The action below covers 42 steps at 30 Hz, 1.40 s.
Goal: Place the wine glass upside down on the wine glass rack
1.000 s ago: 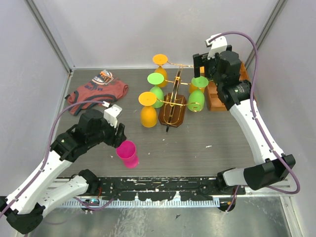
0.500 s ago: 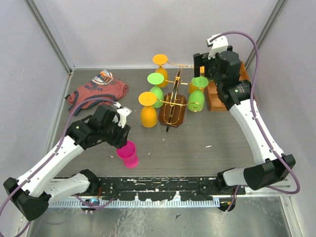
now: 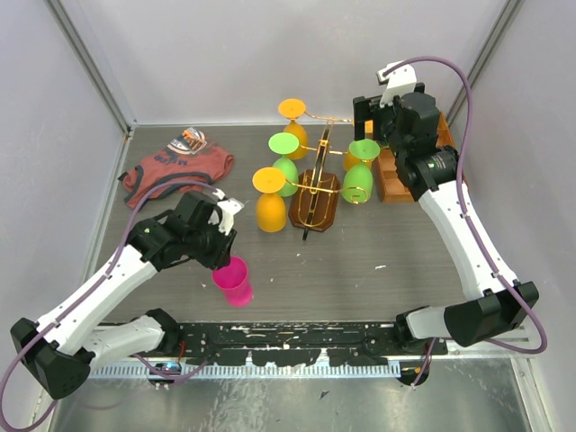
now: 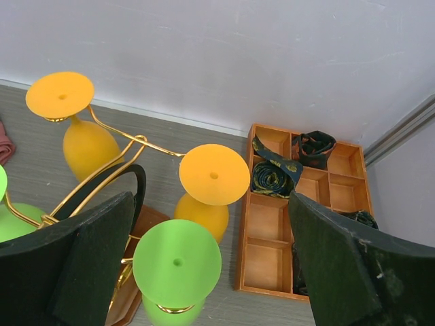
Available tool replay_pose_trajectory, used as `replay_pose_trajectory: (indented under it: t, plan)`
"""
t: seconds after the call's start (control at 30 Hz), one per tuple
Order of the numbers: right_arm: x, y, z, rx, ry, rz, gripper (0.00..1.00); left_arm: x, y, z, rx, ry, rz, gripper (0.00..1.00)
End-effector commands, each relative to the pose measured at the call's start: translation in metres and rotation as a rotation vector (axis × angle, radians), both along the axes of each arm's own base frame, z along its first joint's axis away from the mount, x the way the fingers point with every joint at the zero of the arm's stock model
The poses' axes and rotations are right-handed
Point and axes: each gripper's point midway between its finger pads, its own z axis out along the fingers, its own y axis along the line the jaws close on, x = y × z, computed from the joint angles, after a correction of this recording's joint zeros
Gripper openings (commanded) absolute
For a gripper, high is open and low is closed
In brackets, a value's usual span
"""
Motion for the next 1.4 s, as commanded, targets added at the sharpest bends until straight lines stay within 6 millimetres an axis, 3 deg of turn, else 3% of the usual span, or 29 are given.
replay_pose_trajectory:
  t: [0.0,0.2,0.33,0.47,0.63,0.77,0.83,1.0,1.1,1.23,1.37]
  plan:
    - [-0.008,-0.005,0.043,0.042,-0.104,-0.016,1.0,-0.003,-0.008,-0.005,-0.029,0.016,-0.039,0.3]
    - [-0.009,-0.007,0.043,0.035,-0.107,-0.021,1.0,0.0,-0.006,0.0,-0.022,-0.008,-0.035,0.0]
    - [-0.007,-0.003,0.044,0.043,-0.105,-0.007,1.0,0.022,0.015,0.016,0.048,-0.136,0.077,0.0]
    - [-0.007,0.004,0.042,0.071,-0.094,0.025,1.0,0.045,0.057,0.039,0.201,-0.287,0.239,0.0]
    - [-0.004,0.017,0.037,0.104,-0.073,0.076,1.0,0.065,0.109,0.086,0.352,-0.498,0.429,0.0]
    - [-0.003,0.023,0.038,0.131,-0.061,0.102,1.0,0.078,0.142,0.139,0.407,-0.705,0.575,0.0]
    - [-0.003,0.031,0.04,0.172,-0.053,0.129,1.0,0.088,0.146,0.172,0.375,-0.843,0.63,0.0]
    - [-0.006,0.061,0.051,0.329,-0.02,0.249,1.0,0.118,0.128,0.268,0.236,-1.211,0.621,0.0]
    - [-0.007,0.08,0.066,0.413,-0.007,0.332,1.0,0.141,0.092,0.314,0.264,-1.342,0.425,0.0]
    - [-0.009,0.095,0.091,0.473,-0.022,0.41,1.0,0.166,0.046,0.358,0.199,-1.523,0.272,0.0]
    - [-0.02,0.1,0.113,0.514,-0.052,0.463,1.0,0.171,0.013,0.387,0.107,-1.706,0.17,0.0]
